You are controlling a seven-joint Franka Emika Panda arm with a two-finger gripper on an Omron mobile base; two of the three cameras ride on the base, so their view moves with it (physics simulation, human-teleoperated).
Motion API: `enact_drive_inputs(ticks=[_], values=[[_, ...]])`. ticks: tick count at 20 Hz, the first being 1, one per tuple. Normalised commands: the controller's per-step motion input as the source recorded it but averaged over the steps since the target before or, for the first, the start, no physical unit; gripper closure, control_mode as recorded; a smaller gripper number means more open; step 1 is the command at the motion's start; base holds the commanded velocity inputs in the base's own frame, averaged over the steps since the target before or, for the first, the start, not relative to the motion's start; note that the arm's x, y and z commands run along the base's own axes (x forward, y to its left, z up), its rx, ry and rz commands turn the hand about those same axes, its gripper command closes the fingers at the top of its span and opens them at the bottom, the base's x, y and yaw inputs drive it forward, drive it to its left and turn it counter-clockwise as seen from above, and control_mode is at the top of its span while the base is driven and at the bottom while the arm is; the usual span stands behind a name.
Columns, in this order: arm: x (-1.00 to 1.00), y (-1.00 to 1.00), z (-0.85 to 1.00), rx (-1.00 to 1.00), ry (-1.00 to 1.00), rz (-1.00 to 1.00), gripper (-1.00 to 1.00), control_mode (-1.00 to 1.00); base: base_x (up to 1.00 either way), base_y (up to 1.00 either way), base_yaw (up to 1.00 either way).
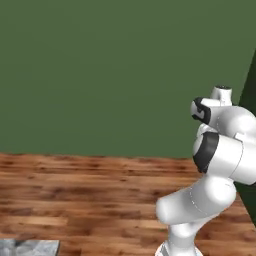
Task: Take the chicken drumsticks from the pan and place one on each plate on the dining counter.
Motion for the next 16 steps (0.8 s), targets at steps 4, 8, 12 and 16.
enact_drive_inputs(ticks=[4, 8, 12, 16], values=[[0.00, 0.00, 0.00, 0.00, 0.00, 0.00, 1.00, 1.00, 0.93, 0.00, 0.60], [0.00, 0.00, 0.00, 0.00, 0.00, 0.00, 1.00, 1.00, 0.89, -0.01, 0.64], [0.00, 0.00, 0.00, 0.00, 0.00, 0.00, 1.00, 1.00, 0.86, -0.02, 0.66], [0.00, 0.00, 0.00, 0.00, 0.00, 0.00, 1.00, 1.00, 0.84, -0.02, 0.67]])
